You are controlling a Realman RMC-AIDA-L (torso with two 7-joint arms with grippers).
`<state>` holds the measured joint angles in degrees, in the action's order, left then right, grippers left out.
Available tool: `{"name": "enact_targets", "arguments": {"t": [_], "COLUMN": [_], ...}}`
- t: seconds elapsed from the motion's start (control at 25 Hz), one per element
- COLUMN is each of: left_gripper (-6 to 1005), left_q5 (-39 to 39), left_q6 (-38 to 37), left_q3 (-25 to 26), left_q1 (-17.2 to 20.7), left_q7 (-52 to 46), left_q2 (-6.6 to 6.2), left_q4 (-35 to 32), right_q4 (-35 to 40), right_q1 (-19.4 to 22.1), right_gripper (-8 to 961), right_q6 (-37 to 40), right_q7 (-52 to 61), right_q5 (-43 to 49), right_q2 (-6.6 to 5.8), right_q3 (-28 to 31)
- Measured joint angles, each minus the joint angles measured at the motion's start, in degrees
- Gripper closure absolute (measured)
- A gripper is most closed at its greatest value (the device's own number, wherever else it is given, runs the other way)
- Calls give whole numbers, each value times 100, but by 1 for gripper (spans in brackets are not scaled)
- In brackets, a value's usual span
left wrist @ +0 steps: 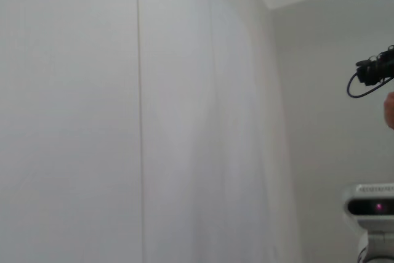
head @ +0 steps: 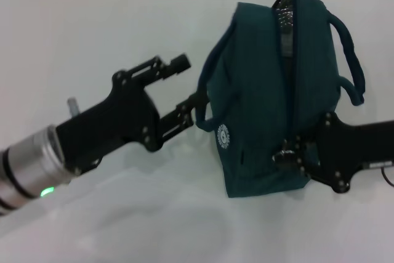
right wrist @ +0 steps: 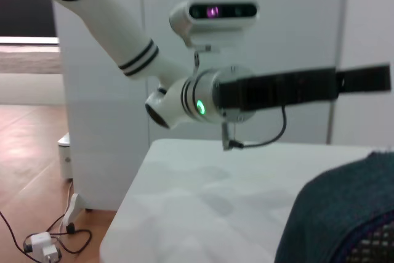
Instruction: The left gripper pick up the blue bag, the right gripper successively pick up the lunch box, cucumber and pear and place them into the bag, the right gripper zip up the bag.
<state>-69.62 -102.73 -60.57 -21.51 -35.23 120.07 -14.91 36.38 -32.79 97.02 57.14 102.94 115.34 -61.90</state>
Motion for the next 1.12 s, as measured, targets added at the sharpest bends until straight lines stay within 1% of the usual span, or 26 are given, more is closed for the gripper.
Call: {"name": "enact_targets", "arguments": {"t": [0.12, 0.24, 0.36, 0.44, 0.52, 0.72, 0.84, 0.96, 1.12], "left_gripper": [445, 446, 446, 446, 445, 444, 443, 442, 441], "left_q5": [131, 289, 311, 315, 309, 282, 282, 288, 301], "left_q6": [-90, -104, -111, -112, -107, -2, 135, 349, 611], "left_q3": [15, 14, 22, 27, 20, -3, -6, -1, 28], "left_q1": [123, 186, 214, 233, 255, 309, 347, 329, 239], "left_q7": [406, 1018, 1565, 1656, 1653, 1524, 1556, 1532, 1506], "left_q2": [8, 36, 58, 62, 63, 49, 47, 36, 5], "left_q4": [403, 964, 1487, 1663, 1717, 1800, 1808, 1785, 1735], "right_q4": [4, 4, -69, -129, -213, -251, -260, -290, -325], "right_q1": [-187, -296, -283, -267, -307, -416, -467, -528, -641], "right_gripper": [934, 934, 933, 933, 933, 933, 933, 933, 933], "right_q6": [-16, -48, -148, -189, -219, -272, -276, -377, -652], "right_q7": [-103, -314, -831, -1116, -1417, -1582, -1597, -1609, -1588], "right_q5": [-41, -104, -458, -710, -829, -843, -872, -996, -1207], "right_q2": [-3, -8, 35, 49, 37, 28, 47, 57, 64], "right_q3": [5, 17, -8, -97, -202, -264, -264, -287, -531]}}
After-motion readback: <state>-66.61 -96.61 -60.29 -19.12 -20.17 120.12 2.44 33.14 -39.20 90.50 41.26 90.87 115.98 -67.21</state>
